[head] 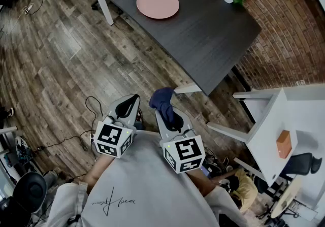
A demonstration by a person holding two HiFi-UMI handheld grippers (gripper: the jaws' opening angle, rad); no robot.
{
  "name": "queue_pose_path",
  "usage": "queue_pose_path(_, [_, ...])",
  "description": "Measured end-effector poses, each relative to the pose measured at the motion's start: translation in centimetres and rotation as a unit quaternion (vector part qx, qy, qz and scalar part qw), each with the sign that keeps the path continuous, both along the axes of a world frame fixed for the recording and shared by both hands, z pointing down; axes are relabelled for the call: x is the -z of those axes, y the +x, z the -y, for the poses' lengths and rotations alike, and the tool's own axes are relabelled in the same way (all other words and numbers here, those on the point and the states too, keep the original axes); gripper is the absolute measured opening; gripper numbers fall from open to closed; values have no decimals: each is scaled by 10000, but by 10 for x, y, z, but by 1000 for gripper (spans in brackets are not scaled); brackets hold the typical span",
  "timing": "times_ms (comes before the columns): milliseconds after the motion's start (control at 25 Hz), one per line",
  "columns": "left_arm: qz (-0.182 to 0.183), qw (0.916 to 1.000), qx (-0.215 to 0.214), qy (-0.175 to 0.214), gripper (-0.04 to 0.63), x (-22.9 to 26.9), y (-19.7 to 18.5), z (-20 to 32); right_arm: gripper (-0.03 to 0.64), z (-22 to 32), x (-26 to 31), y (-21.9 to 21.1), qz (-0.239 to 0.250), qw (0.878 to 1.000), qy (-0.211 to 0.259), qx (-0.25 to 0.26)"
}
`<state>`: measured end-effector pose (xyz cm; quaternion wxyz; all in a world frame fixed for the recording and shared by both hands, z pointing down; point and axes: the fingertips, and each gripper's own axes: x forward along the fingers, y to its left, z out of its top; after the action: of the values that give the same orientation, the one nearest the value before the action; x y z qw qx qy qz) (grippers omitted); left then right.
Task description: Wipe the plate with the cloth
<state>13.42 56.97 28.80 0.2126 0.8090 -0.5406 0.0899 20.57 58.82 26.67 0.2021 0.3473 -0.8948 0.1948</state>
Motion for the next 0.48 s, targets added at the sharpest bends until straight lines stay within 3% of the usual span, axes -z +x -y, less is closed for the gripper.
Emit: queue_pose_path(480, [-92, 9997, -216, -7, 11, 0, -53, 2, 62, 3, -3, -55, 53, 9998, -71, -174])
